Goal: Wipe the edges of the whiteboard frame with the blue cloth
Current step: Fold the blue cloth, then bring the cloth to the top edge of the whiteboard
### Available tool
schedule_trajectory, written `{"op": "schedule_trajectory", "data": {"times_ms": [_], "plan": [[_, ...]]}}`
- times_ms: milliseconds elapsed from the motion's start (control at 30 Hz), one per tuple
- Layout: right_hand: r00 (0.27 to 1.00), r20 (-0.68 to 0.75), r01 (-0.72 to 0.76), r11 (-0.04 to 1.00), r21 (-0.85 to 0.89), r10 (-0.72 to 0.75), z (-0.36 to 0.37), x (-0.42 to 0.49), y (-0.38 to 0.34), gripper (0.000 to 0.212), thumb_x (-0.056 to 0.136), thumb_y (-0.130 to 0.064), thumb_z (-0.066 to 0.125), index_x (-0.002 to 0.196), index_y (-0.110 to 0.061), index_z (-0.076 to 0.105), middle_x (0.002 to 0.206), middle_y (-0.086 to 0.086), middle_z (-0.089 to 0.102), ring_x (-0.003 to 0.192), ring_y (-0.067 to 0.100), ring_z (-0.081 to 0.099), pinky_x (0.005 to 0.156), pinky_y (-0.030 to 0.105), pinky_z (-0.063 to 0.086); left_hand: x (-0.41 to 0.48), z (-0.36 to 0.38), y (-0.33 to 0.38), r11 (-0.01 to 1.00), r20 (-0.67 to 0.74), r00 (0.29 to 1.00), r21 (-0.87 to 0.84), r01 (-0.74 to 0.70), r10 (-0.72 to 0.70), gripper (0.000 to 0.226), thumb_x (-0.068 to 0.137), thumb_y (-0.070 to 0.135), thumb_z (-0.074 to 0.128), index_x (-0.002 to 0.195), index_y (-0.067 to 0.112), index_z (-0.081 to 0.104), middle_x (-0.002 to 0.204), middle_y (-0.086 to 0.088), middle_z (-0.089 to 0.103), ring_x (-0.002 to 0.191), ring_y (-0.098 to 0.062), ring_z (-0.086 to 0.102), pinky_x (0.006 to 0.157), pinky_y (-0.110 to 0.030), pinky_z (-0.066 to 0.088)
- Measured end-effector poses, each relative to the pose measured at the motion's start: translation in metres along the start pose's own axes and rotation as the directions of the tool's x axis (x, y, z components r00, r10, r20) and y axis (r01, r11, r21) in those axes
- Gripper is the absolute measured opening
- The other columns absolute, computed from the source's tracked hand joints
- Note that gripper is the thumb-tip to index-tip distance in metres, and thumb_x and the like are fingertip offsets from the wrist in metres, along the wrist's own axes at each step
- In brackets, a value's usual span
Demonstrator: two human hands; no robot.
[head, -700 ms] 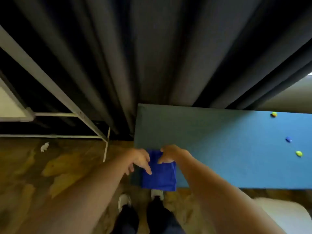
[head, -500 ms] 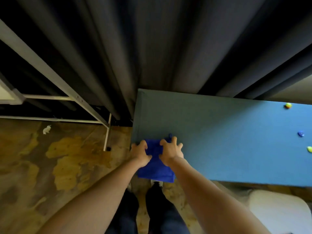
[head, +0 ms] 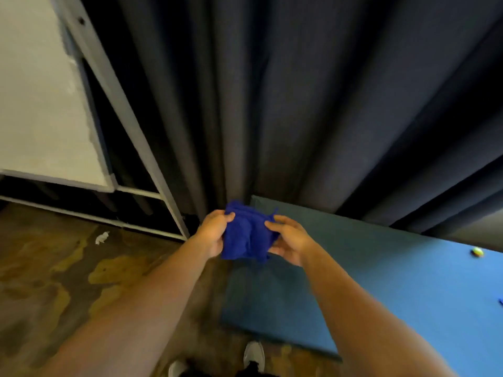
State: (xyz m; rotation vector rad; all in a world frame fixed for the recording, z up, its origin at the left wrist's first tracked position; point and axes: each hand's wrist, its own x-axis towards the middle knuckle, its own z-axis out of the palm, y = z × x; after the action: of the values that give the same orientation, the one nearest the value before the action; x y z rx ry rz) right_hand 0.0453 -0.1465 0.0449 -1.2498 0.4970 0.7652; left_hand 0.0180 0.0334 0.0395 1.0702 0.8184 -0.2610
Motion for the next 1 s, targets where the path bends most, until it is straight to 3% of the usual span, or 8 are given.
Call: {"op": "schedule_trajectory", "data": {"times_ms": [67,133,367,600,700,767,867,1000], "plan": [[0.985,0.122,0.120,0.992,0.047,-0.125,0.041,-0.006,-0.048,0.054,0.088,-0.006,0.070,0.123,-0.039,0.047,0.101,0.009,0.074,0.072,0.020,0.074,0.054,0.038,0.060,-0.012,-0.010,0.060,0.987,0.001,0.988,-0.049,-0.152,0.152,0.034,0.096,0.003,0.051,0.130,0.009,0.051,0.124,-0.019,0.063,0.107,-0.034,0.064,0.087,-0.048,0.054],[0.920,0.313,0.238,0.971,0.027,-0.234,0.089,-0.022,-0.091,0.068,0.085,-0.006,0.072,0.130,-0.050,0.045,0.117,0.008,0.073,0.094,0.025,0.074,0.067,0.044,0.061,-0.036,-0.029,0.122,0.943,0.040,0.949,-0.128,-0.307,0.314,0.042,0.090,-0.006,0.055,0.124,0.018,0.055,0.110,-0.014,0.067,0.088,-0.026,0.069,0.070,-0.042,0.058],[0.657,0.664,0.595,0.787,-0.165,-0.358,0.268,-0.096,-0.188,0.084,0.059,0.016,0.077,0.131,-0.025,0.063,0.125,0.004,0.070,0.112,0.025,0.068,0.078,0.037,0.060,-0.166,-0.129,0.298,0.746,0.228,0.728,0.013,-0.666,0.647,0.056,0.075,-0.022,0.063,0.123,0.007,0.064,0.100,-0.011,0.074,0.088,-0.023,0.072,0.077,-0.035,0.062],[0.435,0.744,0.890,0.366,-0.272,-0.506,0.439,-0.171,-0.249,0.049,0.076,-0.002,0.081,0.118,-0.025,0.070,0.119,0.005,0.069,0.105,0.028,0.068,0.081,0.046,0.061,-0.284,-0.257,0.413,0.423,0.134,0.511,0.407,-0.810,0.849,0.061,0.071,-0.020,0.071,0.123,0.010,0.063,0.121,-0.012,0.068,0.110,-0.030,0.065,0.082,-0.036,0.059],[0.308,0.783,0.951,0.143,-0.275,-0.541,0.499,-0.203,-0.267,0.046,0.076,-0.008,0.083,0.115,-0.028,0.068,0.114,-0.002,0.068,0.104,0.023,0.067,0.072,0.030,0.062,-0.312,-0.291,0.453,0.271,0.100,0.359,0.481,-0.834,0.928,0.052,0.078,-0.016,0.067,0.120,0.015,0.066,0.115,-0.007,0.070,0.103,-0.024,0.067,0.074,-0.032,0.061],[0.217,0.790,0.953,-0.051,-0.299,-0.574,0.536,-0.219,-0.277,0.054,0.073,-0.010,0.085,0.120,-0.028,0.065,0.114,-0.006,0.067,0.105,0.020,0.065,0.068,0.023,0.059,-0.325,-0.307,0.479,0.217,0.089,0.304,0.515,-0.829,0.948,0.042,0.085,-0.009,0.064,0.115,0.020,0.068,0.110,-0.003,0.070,0.097,-0.020,0.068,0.064,-0.028,0.060],[0.072,0.759,0.873,-0.328,-0.362,-0.647,0.586,-0.230,-0.291,0.061,0.076,-0.015,0.083,0.131,-0.024,0.059,0.122,-0.004,0.061,0.107,0.018,0.059,0.081,0.032,0.057,-0.334,-0.332,0.516,0.188,0.077,0.272,0.543,-0.818,0.959,0.032,0.087,-0.002,0.067,0.104,0.025,0.069,0.105,0.001,0.068,0.093,-0.019,0.067,0.058,-0.025,0.059],[0.007,0.791,0.786,-0.486,-0.382,-0.612,0.635,-0.230,-0.313,0.031,0.084,-0.021,0.077,0.113,-0.024,0.065,0.104,-0.004,0.066,0.092,0.015,0.062,0.067,0.022,0.052,-0.331,-0.362,0.557,0.087,0.100,0.214,0.693,-0.715,0.972,0.046,0.076,0.000,0.078,0.117,0.018,0.066,0.106,-0.002,0.070,0.097,-0.022,0.067,0.075,-0.036,0.062]]}}
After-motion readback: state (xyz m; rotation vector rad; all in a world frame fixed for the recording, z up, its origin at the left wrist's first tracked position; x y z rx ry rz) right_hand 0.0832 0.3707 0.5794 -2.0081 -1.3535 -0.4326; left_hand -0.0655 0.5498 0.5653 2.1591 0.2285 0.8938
